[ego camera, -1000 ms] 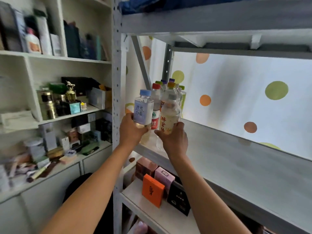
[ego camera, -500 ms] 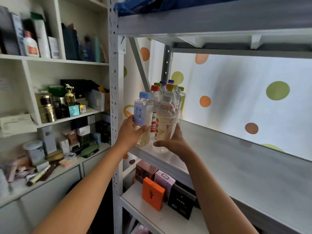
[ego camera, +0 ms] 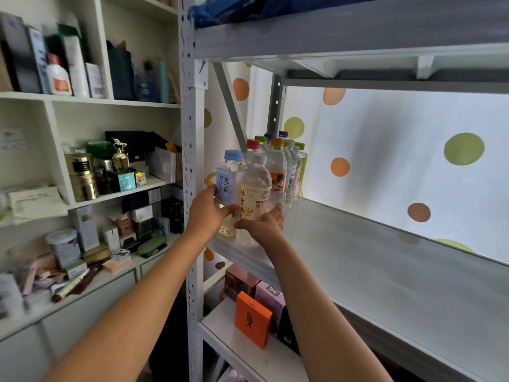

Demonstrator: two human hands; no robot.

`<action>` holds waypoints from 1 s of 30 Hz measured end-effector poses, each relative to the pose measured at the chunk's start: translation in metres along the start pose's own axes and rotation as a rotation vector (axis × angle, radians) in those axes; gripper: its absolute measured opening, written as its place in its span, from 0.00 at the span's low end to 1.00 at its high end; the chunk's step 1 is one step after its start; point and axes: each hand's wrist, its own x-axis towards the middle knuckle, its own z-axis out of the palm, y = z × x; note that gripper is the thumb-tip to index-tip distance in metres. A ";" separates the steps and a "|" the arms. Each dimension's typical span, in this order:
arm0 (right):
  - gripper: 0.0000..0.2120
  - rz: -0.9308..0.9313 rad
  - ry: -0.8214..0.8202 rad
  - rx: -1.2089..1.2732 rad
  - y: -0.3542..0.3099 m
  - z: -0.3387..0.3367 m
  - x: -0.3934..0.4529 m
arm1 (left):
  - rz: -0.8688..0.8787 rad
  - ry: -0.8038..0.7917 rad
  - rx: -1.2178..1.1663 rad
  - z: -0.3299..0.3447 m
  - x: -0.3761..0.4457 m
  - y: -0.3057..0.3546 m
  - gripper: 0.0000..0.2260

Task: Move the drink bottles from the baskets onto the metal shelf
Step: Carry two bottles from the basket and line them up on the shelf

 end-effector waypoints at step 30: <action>0.32 -0.713 0.153 -0.361 0.000 0.053 -0.110 | 0.172 0.070 0.393 -0.077 -0.107 -0.006 0.19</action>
